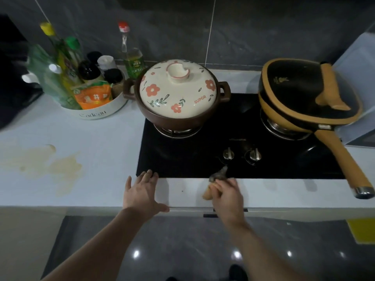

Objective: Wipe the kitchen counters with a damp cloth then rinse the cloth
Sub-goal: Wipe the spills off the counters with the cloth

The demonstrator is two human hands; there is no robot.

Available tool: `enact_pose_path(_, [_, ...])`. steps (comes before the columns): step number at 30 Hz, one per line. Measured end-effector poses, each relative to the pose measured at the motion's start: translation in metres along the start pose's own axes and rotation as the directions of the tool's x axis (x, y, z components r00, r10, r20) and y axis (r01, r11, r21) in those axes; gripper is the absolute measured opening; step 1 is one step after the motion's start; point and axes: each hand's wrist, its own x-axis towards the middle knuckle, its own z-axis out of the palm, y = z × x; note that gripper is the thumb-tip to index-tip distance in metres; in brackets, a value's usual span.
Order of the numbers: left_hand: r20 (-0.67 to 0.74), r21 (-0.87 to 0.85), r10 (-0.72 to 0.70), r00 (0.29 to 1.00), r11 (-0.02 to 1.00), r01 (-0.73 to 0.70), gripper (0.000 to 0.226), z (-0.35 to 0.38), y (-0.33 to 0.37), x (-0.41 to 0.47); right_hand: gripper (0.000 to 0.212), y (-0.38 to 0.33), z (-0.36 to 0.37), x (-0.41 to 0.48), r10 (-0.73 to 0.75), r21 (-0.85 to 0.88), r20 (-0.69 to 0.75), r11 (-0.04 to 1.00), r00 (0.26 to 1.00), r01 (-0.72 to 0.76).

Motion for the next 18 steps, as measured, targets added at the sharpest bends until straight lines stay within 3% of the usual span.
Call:
enact_pose_path(3, [0.003, -0.009, 0.015, 1.000, 1.000, -0.015, 0.119, 0.002, -0.003, 0.002, 0.028, 0.014, -0.006, -0.008, 0.080, -0.113, -0.032, 0.990, 0.996, -0.083])
enact_pose_path(8, [-0.009, -0.031, 0.029, 1.000, 0.999, -0.030, 0.118, 0.005, -0.007, 0.005, 0.020, -0.041, 0.055, -0.008, -0.112, -0.057, 0.132, 0.991, 0.985, 0.120])
enact_pose_path(12, [-0.081, -0.064, 0.041, 0.996, 0.997, -0.047, 0.096, 0.007, -0.006, 0.005, 0.023, -0.081, 0.092, -0.005, -0.161, -0.105, 0.277, 0.975, 0.947, 0.197])
enact_pose_path(14, [-0.048, -0.080, 0.065, 0.997, 0.994, -0.068, 0.106, 0.005, -0.008, 0.004, 0.021, -0.075, 0.083, -0.004, -0.170, -0.083, 0.235, 0.977, 0.957, 0.194])
enact_pose_path(16, [-0.020, -0.064, 0.112, 0.993, 0.992, -0.113, 0.119, 0.005, -0.020, 0.004, 0.015, -0.050, 0.061, -0.005, -0.146, -0.050, 0.095, 0.987, 0.985, 0.151])
enact_pose_path(18, [-0.062, -0.051, 0.136, 0.989, 0.989, -0.139, 0.121, 0.008, -0.045, 0.000, 0.020, -0.025, 0.045, -0.009, -0.108, -0.088, 0.026, 0.990, 0.994, 0.110])
